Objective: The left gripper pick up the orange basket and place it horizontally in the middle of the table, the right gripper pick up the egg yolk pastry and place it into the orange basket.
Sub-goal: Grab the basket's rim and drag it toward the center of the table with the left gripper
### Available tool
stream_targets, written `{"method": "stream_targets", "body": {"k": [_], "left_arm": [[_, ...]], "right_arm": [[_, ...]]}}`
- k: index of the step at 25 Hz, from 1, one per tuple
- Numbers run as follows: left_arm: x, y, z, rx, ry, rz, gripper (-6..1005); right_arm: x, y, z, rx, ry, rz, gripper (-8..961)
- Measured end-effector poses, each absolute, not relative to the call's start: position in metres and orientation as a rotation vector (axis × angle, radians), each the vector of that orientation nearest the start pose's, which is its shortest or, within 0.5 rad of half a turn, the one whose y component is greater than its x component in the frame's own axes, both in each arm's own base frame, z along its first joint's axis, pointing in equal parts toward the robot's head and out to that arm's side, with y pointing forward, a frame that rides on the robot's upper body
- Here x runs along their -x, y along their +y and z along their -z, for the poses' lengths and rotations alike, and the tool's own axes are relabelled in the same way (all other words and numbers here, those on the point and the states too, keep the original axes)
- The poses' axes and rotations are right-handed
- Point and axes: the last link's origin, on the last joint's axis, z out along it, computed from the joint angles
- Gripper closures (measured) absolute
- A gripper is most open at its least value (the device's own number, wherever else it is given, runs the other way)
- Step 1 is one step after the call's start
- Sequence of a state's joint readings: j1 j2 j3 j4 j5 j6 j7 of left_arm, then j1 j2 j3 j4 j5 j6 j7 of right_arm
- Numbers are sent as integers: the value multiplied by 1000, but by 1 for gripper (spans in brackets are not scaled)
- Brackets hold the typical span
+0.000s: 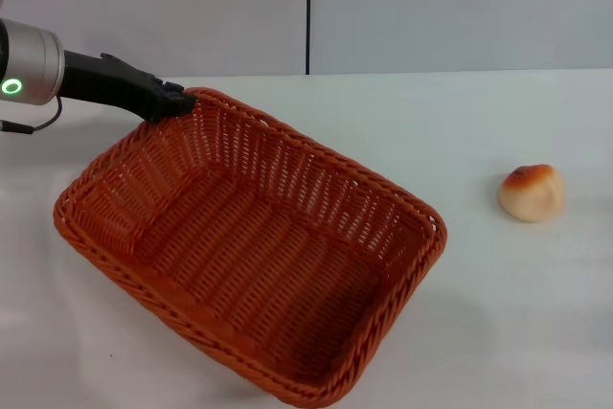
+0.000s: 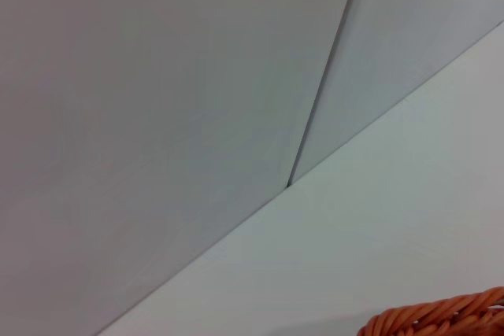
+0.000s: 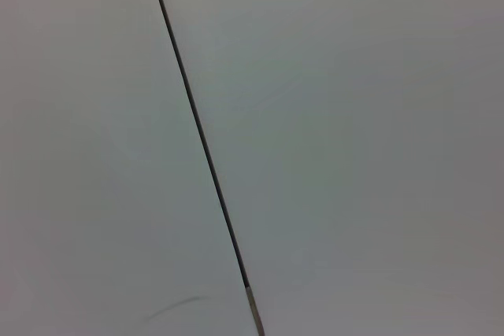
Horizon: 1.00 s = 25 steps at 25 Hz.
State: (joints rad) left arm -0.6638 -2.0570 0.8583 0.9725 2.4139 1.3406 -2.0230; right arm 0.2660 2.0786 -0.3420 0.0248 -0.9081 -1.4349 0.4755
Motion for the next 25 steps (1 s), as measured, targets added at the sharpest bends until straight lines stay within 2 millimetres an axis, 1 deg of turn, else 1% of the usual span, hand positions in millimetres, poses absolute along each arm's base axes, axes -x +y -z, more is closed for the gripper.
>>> {"method": "stream_targets", "body": {"k": [4,7,10,20,25], "left_arm": [[239,400,-37,2534,-910,44,813],[239,400,-38,2507,-977,60,814],[238,400,-44,2473,-1044,84,814],[239,392,-76,2383,-1260,229,816],[244,381,-100,2306,-1342,329,817]], "right_arm": [[-396,247,-37,1223,748,-848,288],[-396,247,-37,1223,750,-847,287],[-397,247,-37,1220,752,-845,287],[-398,249,-37,1221,760,-838,288],[-397,252,-37,1227,760,-836,287]]}}
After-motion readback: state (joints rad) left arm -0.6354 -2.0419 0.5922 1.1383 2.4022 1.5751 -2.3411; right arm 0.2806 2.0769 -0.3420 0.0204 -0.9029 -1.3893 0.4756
